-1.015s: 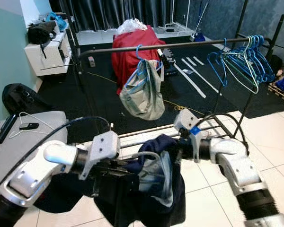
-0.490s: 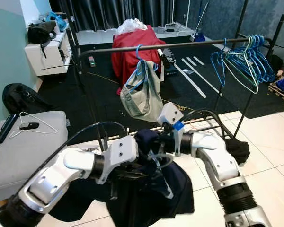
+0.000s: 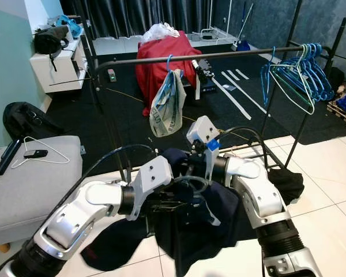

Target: Hang hanger

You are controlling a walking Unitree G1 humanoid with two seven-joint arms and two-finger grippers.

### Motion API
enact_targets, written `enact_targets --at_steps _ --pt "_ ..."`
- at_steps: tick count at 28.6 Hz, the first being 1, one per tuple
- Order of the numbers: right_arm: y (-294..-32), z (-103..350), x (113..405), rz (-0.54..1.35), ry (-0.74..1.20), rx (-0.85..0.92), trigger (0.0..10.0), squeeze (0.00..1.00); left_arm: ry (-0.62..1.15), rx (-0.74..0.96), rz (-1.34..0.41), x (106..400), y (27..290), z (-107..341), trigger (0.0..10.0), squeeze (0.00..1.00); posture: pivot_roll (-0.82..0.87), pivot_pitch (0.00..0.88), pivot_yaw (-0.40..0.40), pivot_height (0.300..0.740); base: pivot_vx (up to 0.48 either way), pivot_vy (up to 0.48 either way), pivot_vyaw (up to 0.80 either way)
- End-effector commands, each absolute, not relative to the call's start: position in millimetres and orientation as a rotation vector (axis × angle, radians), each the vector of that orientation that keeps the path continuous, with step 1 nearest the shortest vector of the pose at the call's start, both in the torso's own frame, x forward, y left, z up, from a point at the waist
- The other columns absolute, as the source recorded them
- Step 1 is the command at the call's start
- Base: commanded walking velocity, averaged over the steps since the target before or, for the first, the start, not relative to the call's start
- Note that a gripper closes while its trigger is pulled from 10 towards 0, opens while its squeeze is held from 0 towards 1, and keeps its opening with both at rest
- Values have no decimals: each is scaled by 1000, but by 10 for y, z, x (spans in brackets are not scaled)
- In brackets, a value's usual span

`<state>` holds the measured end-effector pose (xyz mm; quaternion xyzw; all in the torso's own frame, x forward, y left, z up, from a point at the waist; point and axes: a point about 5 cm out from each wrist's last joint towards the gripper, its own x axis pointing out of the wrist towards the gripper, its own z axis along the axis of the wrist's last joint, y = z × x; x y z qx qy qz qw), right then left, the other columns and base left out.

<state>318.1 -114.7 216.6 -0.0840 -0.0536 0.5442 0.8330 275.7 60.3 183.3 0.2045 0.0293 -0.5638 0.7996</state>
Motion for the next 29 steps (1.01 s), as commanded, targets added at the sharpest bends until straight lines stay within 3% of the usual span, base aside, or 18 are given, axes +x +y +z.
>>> enact_targets --at_steps 1,2,3,5,6,7,8,9,10,17,24,29 --pt "-1066 2302 3173 1179 -195 -168 3490 0 95 407 -1207 2737 594 1774 0 0 -96 42 4 740 0 0 0" --pt "-1066 2302 3173 1179 -195 -168 3490 0 95 407 -1207 2737 594 1774 0 0 -96 42 4 740 0 0 0" --pt "-1080 2297 3182 1169 -194 -172 9255 827 90 393 -1214 2729 597 1789 0 0 -95 38 2 740 0 0 0" --pt "-1093 2291 3187 1160 -192 -176 9255 827 86 378 -1214 2729 601 1803 0 0 -95 38 2 740 0 0 0" --pt "-1092 2282 3179 1166 -188 -172 10000 1000 79 370 -1215 2728 599 1819 0 0 -95 35 4 740 0 0 0" --pt "-1091 2277 3177 1167 -185 -172 10000 1000 77 362 -1217 2727 598 1828 0 0 -95 35 4 740 0 0 0" --pt "-1095 2274 3177 1160 -183 -176 10000 745 72 347 -1216 2730 600 1854 0 0 -96 34 6 740 0 0 0" --pt "-1095 2274 3177 1160 -183 -176 10000 745 72 347 -1216 2730 600 1854 0 0 -96 34 6 740 0 0 0" --pt "-1110 2273 3178 1146 -183 -182 10000 0 66 331 -1212 2740 611 1890 0 0 -96 36 7 740 0 0 0" --pt "-1241 2323 3183 1113 -195 -159 10000 0 62 321 -1194 2783 677 1926 0 0 -96 42 7 740 0 0 0" --pt "-1633 2171 3094 1094 0 -178 10000 0 49 278 -1054 2965 930 1984 0 0 -103 52 3 740 0 0 0" --pt "-1774 2183 3098 1005 -15 -164 10000 0 44 259 -995 3048 1071 2018 0 0 -104 55 7 740 0 0 0"
